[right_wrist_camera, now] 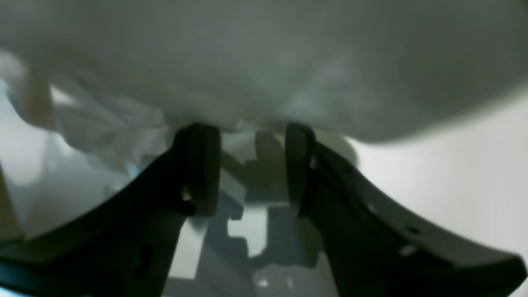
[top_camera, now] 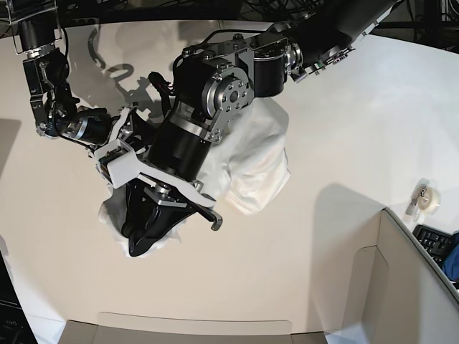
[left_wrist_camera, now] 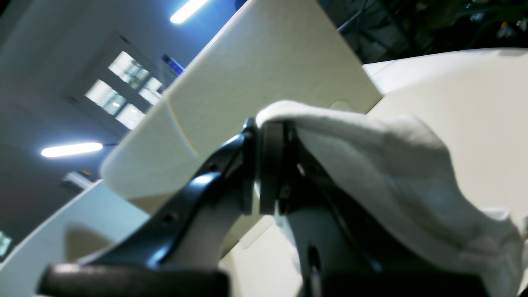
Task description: Layout the t-shirt on the table in an organized manner, then fold the t-shirt properly
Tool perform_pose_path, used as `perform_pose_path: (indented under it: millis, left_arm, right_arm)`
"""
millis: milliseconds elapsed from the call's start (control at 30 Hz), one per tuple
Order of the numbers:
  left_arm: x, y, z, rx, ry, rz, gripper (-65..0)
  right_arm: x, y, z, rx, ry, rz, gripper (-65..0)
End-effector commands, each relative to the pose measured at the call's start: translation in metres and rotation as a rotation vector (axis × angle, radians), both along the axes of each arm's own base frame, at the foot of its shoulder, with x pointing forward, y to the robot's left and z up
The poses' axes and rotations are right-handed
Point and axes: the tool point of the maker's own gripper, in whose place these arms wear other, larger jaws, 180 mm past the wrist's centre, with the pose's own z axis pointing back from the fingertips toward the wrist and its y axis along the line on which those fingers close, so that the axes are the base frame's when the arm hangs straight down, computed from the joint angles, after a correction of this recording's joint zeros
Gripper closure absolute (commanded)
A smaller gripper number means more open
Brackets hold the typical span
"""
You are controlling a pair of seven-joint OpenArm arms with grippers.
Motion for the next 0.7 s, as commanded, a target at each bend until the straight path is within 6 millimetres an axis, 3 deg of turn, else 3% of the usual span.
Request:
perform_pose_path:
  millis: [0, 233, 400, 533, 667]
  left_arm:
    - [0.001, 0.009, 0.007, -0.015, -0.02, 0.042, 0.0]
    - [0.008, 0.042, -0.016, 0.089, -0.015, 0.194, 0.0]
    - [0.005, 0.044, -0.028, 0.094, 0.019, 0.203, 0.0]
    - [0.001, 0.042, -0.034, 0.087, 0.043, 0.195, 0.0]
    - [-0.004, 0.036, -0.031, 0.058, 0.049, 0.178, 0.0]
  right_arm:
    - [0.011, -0.007, 0.017, 0.01, -0.05, -0.011, -24.4]
    - [0.01, -0.04, 0.019, -0.083, -0.048, -0.013, -24.4]
    - [0.013, -0.062, 0.028, -0.141, -0.062, -0.017, -24.4]
    - [0.027, -0.08, 0.046, -0.141, -0.112, -0.08, -24.4]
    - [0.039, -0.084, 0.057, -0.094, -0.156, -0.144, -24.4]
